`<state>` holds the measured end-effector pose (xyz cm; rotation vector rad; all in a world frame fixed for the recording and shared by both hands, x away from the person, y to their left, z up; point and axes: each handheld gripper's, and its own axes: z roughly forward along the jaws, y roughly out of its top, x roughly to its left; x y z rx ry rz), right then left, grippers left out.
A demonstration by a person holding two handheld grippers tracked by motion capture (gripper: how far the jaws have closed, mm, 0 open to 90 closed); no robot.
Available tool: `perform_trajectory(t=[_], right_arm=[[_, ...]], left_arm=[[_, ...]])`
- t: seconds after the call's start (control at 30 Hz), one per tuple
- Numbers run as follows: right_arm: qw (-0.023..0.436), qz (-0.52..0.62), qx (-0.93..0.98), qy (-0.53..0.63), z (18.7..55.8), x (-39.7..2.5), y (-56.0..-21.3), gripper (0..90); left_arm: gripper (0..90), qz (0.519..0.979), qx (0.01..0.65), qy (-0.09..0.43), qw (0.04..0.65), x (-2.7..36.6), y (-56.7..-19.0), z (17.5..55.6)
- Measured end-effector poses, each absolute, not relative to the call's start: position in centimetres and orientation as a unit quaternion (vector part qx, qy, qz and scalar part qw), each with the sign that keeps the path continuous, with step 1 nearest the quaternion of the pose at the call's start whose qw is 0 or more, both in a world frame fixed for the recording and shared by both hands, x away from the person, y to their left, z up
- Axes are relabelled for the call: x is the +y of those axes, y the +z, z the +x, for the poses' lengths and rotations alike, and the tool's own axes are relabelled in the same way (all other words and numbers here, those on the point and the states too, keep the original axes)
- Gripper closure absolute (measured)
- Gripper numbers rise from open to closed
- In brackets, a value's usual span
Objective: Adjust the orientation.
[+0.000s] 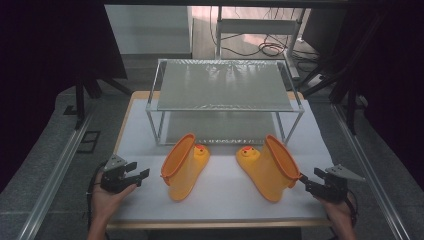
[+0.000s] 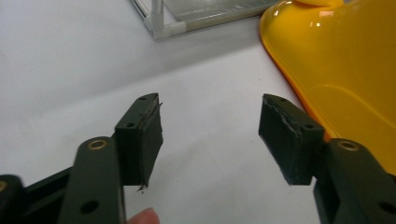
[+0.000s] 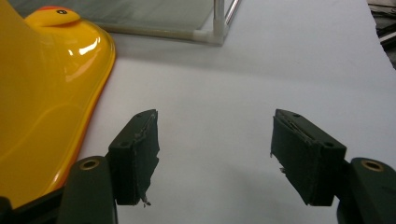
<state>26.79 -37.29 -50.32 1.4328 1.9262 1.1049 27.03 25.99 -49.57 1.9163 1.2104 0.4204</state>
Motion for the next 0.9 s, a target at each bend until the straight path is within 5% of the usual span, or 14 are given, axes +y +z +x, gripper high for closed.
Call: perform_trajectory(t=[0.3,0.63,0.9], right_arm=[[0.234,0.512,0.709,0.425,26.8,-37.0,-49.9,32.1],[0.23,0.503,0.719,0.42,27.0,-36.9,-50.2,33.8],[0.229,0.501,0.722,0.419,27.0,-36.8,-50.3,34.3]], left_arm=[[49.4,0.774,0.464,0.159,0.401,25.2,-50.0,26.8],[80.7,0.798,0.443,0.127,0.387,23.2,-51.3,27.2],[86.0,0.828,0.395,0.086,0.388,20.6,-51.7,27.1]])
